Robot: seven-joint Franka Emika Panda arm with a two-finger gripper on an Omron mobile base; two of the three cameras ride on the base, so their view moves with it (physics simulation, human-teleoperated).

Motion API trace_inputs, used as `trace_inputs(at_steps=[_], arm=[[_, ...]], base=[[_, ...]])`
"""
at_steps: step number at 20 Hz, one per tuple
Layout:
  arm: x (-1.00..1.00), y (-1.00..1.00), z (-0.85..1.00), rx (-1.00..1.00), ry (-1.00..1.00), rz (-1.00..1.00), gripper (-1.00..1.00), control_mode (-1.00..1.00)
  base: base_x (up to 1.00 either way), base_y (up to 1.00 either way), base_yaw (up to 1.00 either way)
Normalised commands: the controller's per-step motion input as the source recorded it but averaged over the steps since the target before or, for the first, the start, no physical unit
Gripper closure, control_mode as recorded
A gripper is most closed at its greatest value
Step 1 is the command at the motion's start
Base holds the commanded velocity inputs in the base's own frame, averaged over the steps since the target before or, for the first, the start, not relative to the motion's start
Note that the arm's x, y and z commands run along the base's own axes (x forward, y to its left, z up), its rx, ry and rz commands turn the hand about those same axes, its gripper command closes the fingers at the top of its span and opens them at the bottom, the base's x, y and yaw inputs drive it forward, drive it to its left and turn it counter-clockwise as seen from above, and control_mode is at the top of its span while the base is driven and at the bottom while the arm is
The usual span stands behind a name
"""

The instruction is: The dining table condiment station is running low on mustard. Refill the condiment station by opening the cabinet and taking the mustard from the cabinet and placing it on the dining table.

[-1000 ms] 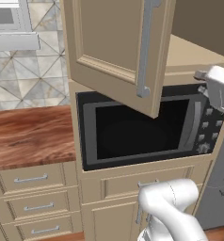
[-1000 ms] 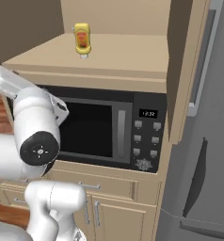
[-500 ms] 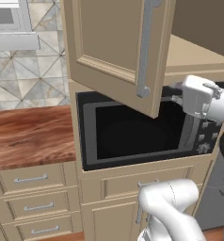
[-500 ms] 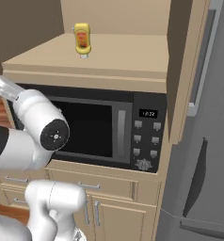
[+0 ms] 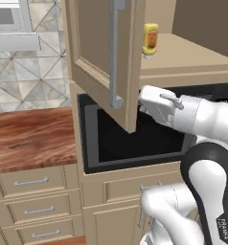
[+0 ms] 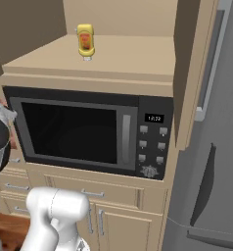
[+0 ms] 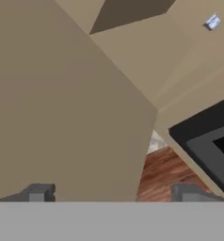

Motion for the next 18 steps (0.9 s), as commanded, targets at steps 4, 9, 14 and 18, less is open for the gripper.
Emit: trace_inputs(at_steps=[4, 9, 14, 18], arm=[[-0.36, 0.96, 0.0, -0.09, 0.0, -0.01, -1.0, -1.0], [-0.02, 0.23, -0.04, -0.09, 0.01, -0.01, -1.0, -1.0], [-0.27, -0.73, 0.02, -0.12, -0.12, -0.1, -1.0, -1.0], [-0.53, -1.0, 0.12, -0.17, -0.19, -0.2, -1.0, -1.0]], base=[[0.0, 0.0, 0.0], [0.0, 0.0, 0.0], [0.0, 0.0, 0.0], [0.0, 0.0, 0.0]])
